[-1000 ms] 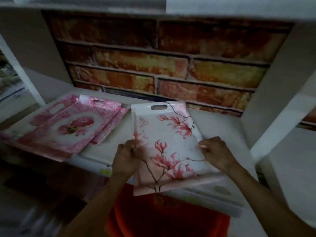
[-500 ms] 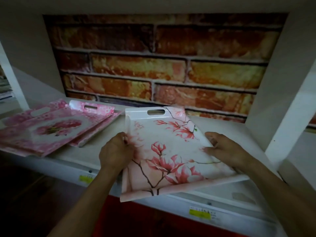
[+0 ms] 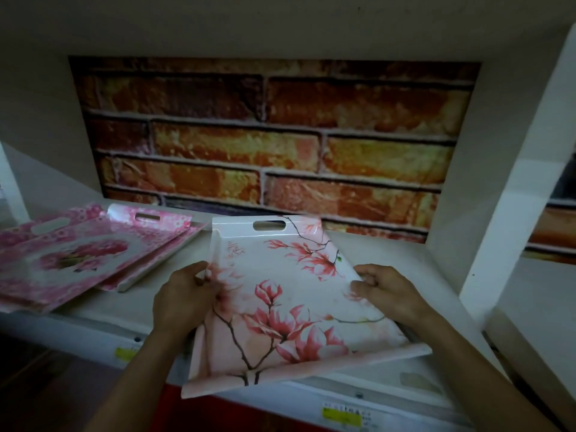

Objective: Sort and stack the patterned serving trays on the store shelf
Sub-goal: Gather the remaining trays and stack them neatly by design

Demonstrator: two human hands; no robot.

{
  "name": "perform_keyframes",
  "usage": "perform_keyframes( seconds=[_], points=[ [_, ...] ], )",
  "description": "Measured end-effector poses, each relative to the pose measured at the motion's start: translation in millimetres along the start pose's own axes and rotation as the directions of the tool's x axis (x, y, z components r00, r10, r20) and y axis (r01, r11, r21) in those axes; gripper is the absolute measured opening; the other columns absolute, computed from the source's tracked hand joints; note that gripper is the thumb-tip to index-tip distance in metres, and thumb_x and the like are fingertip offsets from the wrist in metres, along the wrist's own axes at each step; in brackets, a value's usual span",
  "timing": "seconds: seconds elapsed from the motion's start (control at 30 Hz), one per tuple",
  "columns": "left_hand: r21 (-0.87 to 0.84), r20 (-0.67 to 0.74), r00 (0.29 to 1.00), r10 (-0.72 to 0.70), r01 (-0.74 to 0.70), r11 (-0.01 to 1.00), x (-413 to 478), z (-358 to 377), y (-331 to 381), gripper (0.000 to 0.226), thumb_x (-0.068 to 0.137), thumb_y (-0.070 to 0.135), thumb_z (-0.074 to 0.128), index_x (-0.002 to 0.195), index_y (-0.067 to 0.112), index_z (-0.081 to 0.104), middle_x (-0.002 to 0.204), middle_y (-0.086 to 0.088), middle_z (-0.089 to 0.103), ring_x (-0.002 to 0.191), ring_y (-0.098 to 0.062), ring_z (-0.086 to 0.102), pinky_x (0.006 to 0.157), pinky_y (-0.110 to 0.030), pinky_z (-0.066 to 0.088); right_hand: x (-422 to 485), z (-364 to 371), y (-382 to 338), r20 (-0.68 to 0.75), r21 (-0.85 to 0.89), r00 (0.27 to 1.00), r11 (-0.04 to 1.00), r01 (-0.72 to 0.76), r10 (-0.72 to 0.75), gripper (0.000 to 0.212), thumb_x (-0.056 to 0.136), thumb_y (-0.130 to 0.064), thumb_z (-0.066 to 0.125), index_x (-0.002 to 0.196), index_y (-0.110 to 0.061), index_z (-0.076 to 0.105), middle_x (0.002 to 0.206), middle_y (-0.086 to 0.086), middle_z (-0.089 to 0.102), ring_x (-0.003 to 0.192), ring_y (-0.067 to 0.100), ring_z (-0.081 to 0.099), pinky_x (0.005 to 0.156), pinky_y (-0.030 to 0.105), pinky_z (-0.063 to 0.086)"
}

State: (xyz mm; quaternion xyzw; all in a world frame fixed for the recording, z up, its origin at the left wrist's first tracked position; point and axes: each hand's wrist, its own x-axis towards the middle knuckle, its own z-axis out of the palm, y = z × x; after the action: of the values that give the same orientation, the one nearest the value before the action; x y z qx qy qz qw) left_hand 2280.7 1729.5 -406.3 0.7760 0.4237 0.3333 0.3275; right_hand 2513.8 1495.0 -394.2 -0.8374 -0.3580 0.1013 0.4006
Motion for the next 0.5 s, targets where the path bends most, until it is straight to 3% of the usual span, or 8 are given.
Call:
perform_keyframes(
  seconds=[0.23,0.33,0.5],
  points=[
    [0.0,-0.024,1.0,-0.016,0.016,1.0,-0.1,-2.0,-0.5,0.035,0.087,0.027,0.064,0.122,0.023,0.065,0.1,-0.007,0.073,0.097,-0.029,0.064,0.073,-0.03,0.04,-3.5,2.3,-2.5,-0.06,-0.082,0.998,0.997,0.005,-0.01,0.018,0.087,-0.031,0.063,0.103,-0.026,0.07,0.086,-0.007,0.075,0.081,0.016,0.07,0.081,0.042,0.055],
    [0.007,-0.033,0.999,-0.01,0.011,1.0,0.7,-2.4,0.0,0.028,0.087,0.029,0.065,0.113,0.019,0.07,0.089,-0.006,0.07,0.093,-0.029,0.064,0.072,-0.03,0.041,-7.0,2.7,-4.8,-0.072,-0.066,0.997,0.998,0.009,-0.014,0.018,0.09,-0.031,0.063,0.105,-0.025,0.069,0.088,-0.005,0.074,0.081,0.018,0.069,0.079,0.038,0.052],
    [-0.003,-0.045,0.999,-0.007,0.007,1.0,4.2,-2.7,-1.7,0.026,0.086,0.03,0.067,0.108,0.016,0.073,0.098,-0.011,0.072,0.095,-0.031,0.064,0.074,-0.028,0.039,-5.8,3.8,0.2,-0.08,-0.015,0.997,1.0,-0.003,0.001,0.025,0.087,-0.033,0.067,0.112,-0.026,0.069,0.086,-0.006,0.074,0.078,0.014,0.069,0.072,0.029,0.049]
  ],
)
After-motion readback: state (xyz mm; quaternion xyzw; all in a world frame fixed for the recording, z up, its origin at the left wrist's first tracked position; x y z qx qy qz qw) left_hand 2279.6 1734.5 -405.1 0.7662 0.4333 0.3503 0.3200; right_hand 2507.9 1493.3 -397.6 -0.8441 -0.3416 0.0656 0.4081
